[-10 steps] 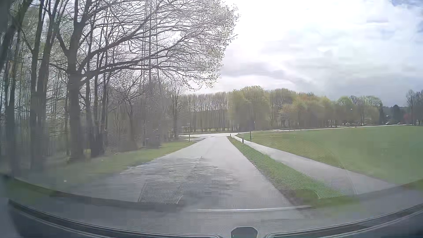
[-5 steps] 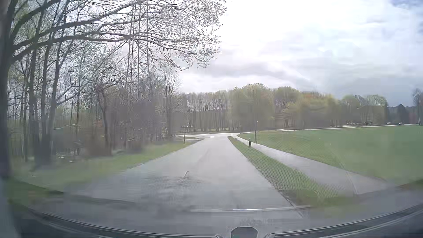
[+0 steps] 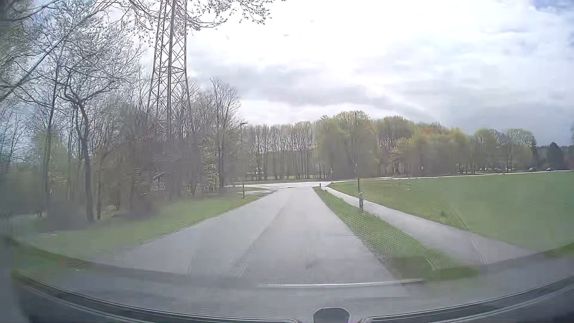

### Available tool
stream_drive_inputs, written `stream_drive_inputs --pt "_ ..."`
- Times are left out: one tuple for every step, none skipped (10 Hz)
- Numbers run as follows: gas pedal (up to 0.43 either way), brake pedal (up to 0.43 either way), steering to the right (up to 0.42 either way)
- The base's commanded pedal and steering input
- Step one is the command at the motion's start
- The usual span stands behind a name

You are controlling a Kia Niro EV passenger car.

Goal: Follow the waypoints while adhering to traffic rules and regulations

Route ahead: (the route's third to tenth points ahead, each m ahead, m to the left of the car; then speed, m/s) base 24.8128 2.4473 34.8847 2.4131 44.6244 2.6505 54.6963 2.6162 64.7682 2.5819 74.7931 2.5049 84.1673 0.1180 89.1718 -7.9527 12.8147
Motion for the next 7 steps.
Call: stream_drive_inputs --pt "0.11 0.0 -0.003" --pt "0.11 0.0 -0.003" --pt "0.11 0.0 -0.003" --pt "0.11 0.006 -0.003" --pt "0.098 0.0 -0.003" --pt "0.087 0.0 -0.003" --pt "0.067 0.0 -0.003"
